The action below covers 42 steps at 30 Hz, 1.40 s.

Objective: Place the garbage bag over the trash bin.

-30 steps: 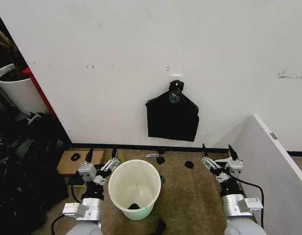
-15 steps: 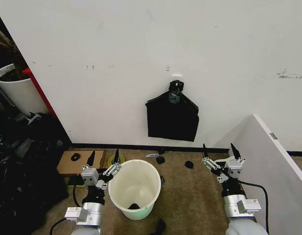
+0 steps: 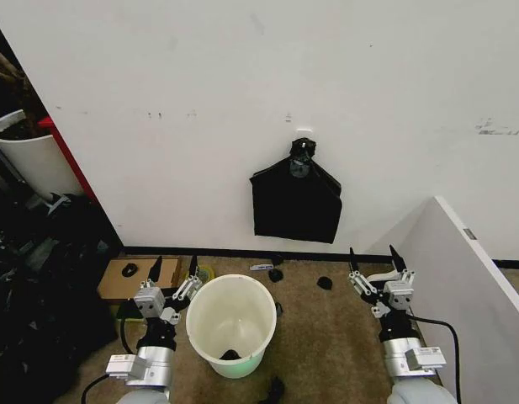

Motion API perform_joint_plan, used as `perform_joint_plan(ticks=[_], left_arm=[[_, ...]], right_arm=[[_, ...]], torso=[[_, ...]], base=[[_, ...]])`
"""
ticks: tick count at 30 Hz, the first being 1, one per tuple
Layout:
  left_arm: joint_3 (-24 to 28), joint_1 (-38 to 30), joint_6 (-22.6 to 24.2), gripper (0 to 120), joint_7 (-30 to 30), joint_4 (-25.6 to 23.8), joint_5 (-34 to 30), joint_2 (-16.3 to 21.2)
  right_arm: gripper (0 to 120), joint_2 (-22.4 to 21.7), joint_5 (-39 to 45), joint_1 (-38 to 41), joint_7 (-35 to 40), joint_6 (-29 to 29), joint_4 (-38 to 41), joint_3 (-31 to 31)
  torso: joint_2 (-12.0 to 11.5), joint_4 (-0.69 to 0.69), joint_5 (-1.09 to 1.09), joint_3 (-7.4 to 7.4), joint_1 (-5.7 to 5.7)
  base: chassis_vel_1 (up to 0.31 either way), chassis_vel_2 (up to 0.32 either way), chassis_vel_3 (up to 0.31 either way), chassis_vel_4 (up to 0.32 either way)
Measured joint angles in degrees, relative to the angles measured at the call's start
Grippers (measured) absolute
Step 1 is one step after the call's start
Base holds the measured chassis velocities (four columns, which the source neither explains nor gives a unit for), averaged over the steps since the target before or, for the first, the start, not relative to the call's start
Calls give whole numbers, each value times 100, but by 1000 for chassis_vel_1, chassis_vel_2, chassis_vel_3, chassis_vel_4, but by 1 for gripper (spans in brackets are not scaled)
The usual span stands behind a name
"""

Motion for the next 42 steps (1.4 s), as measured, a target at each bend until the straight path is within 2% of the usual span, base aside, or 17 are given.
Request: perform_joint_plan(ticks=[2,4,7,10,13,18,19,22,24,32,42], left_arm=[[-2,79,-39,100,-39,-122,-73,85],[-25,189,-68,100,-64,-282,-130,164],[-78,315,-100,100,-81,-512,-154,283],[-95,358,-107,100,-83,-570,-129,319],[-111,422,-123,100,-87,-577,2,360],[-116,438,-125,100,-88,-506,77,368],[-120,444,-125,100,-91,-441,153,374],[-142,456,-234,100,-114,-235,405,374],[-146,434,-254,100,-142,-186,423,373],[-128,284,-244,100,-171,48,424,331],[-121,179,-245,100,-197,238,401,324]], right_arm=[[100,-132,394,344,-32,-174,-116,-186],[100,-211,894,757,-204,-258,-277,-407],[100,-195,1914,1509,-668,-262,-712,-760],[100,-141,2316,1830,-799,-202,-942,-902],[100,78,3270,2670,-1131,-29,-1666,-1162],[100,234,3711,3074,-1356,89,-2086,-1251],[100,328,4012,3268,-1517,138,-2305,-1286],[100,741,5647,3796,-1851,-143,-2780,-1274],[100,919,6064,3990,-1999,-271,-2943,-1241],[100,1283,6429,4629,-1609,-718,-3460,-1128],[100,1217,6123,5083,-1681,-724,-4094,-1132]], torso=[[0,0,-1,0,0],[0,6,0,0,0],[0,4,0,0,0],[0,4,0,0,0],[0,5,0,1,0],[0,6,0,2,1],[0,4,0,2,1],[0,3,-1,2,1],[0,4,-2,1,1],[0,3,-2,1,1],[0,3,1,0,0]], base=[[0,0,0,0],[0,0,0,0],[0,0,0,0],[0,0,0,0],[0,0,0,0],[0,0,0,0],[0,0,0,0],[0,0,0,0],[0,0,0,0],[0,0,0,0],[0,0,0,0]])
